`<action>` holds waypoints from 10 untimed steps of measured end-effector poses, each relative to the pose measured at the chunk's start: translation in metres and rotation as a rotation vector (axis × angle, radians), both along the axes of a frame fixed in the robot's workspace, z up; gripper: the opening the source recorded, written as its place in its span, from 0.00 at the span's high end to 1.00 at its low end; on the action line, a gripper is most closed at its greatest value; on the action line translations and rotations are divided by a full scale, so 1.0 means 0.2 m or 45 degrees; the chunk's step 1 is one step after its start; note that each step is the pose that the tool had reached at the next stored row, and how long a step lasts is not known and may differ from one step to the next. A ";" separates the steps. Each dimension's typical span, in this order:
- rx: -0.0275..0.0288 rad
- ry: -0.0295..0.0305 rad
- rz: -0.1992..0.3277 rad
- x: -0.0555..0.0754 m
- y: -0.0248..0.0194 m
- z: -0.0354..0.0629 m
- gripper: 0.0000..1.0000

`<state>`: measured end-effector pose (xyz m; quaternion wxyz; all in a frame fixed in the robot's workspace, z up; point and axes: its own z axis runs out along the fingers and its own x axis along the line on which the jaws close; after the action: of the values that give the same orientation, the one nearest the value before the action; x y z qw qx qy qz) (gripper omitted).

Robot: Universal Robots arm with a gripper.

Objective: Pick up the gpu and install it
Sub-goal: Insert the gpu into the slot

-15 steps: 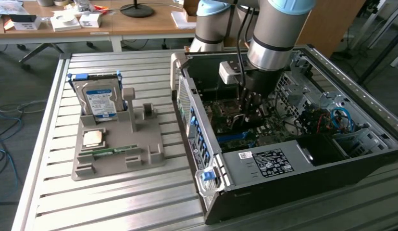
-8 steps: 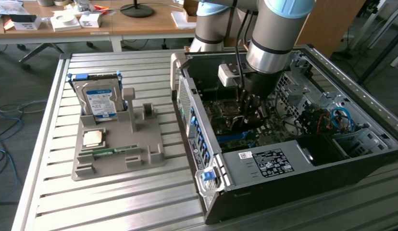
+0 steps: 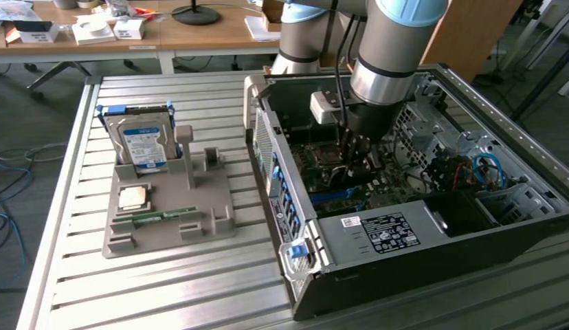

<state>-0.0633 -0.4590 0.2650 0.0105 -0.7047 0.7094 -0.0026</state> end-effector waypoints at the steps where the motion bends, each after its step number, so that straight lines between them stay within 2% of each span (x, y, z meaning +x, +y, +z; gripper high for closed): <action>1: 0.0000 -0.0001 0.000 0.00 0.000 0.000 0.73; 10: 0.0000 -0.0001 0.000 -0.01 0.000 0.000 0.73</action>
<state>-0.0658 -0.4590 0.2649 0.0105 -0.7047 0.7094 -0.0026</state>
